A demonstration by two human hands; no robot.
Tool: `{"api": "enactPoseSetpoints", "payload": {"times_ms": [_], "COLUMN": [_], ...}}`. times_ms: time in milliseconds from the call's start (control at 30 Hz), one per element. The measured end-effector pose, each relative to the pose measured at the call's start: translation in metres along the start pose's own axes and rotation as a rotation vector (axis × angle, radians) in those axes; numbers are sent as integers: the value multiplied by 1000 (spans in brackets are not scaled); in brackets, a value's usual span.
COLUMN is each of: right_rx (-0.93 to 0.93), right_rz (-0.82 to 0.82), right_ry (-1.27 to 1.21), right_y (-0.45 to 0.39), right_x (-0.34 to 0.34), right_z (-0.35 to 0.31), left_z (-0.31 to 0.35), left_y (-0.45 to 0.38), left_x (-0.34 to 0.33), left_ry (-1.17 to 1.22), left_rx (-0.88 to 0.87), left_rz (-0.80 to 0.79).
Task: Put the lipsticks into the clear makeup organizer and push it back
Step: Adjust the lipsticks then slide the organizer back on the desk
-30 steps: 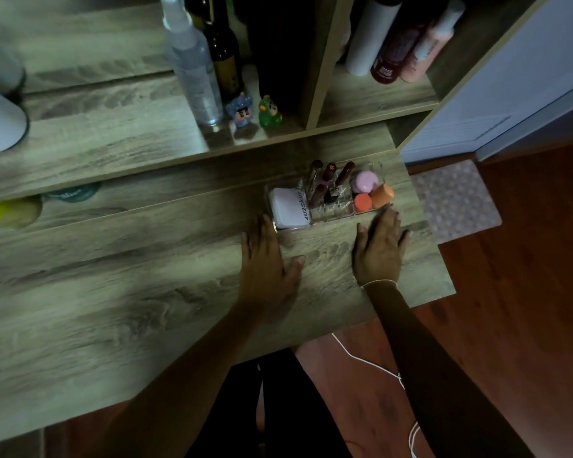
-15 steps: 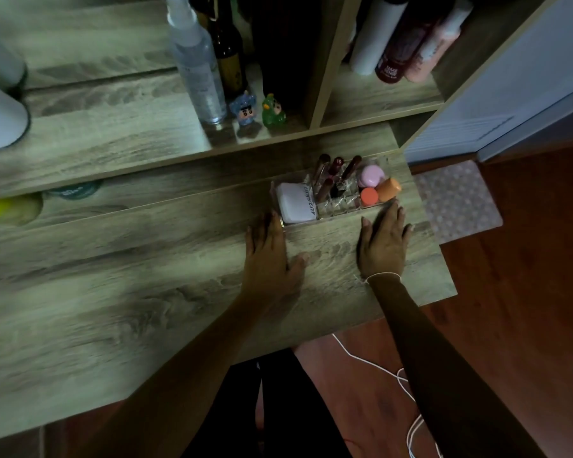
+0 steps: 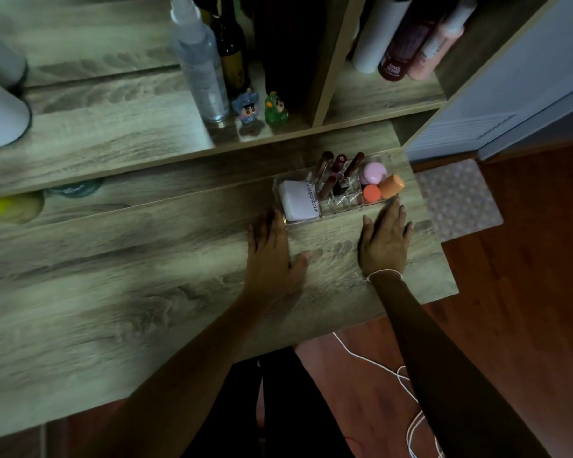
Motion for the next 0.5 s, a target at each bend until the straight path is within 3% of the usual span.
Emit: {"api": "enactPoseSetpoints", "payload": {"times_ms": [500], "right_rx": [-4], "right_rz": [-1], "right_ry": [18], "right_y": [1], "right_x": [0], "right_z": [-2], "left_z": [-3], "left_y": [0], "left_x": [-4], "left_ry": [7], "left_rx": [-22], "left_rz": [-24]}}
Point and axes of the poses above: each hand's wrist, its own y-axis away from the middle knuckle, its own x-axis out of the back of the hand, z = x × y, the point moved 2 cm from there along -y, towards the middle knuckle, and after that the axes turned 14 degrees about -y, right-handed, at the moved point
